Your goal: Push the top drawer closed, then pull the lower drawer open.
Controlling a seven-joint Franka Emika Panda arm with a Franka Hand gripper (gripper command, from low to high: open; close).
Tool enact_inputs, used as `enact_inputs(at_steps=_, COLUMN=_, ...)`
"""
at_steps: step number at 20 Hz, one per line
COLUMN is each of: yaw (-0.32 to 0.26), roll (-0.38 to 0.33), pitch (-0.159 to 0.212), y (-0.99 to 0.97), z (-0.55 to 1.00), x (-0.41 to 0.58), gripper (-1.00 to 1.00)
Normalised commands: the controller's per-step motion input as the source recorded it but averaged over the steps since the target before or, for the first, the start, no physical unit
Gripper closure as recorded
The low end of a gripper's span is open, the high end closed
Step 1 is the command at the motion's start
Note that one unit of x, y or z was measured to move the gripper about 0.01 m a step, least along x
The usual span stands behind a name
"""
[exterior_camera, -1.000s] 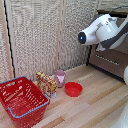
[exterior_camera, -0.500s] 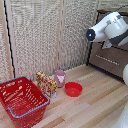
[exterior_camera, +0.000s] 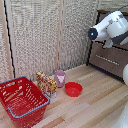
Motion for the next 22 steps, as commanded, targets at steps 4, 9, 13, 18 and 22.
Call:
enact_inputs(at_steps=4, yaw=0.047, roll=0.000, pitch=-0.025, y=0.20, z=0.17, x=-0.002, gripper=-1.00)
enact_inputs(at_steps=9, yaw=0.026, roll=0.000, pitch=-0.005, y=0.11, z=0.16, x=0.000, gripper=-1.00)
enact_inputs(at_steps=13, yaw=0.031, roll=0.004, pitch=-0.005, y=0.18, z=0.04, x=0.035, gripper=-1.00)
enact_inputs(at_steps=18, yaw=0.013, roll=0.033, pitch=-0.018, y=0.23, z=-0.06, x=0.180, gripper=-1.00)
enact_inputs(at_steps=22, yaw=0.023, roll=0.073, pitch=-0.040, y=0.21, z=-0.07, x=0.176, gripper=-1.00)
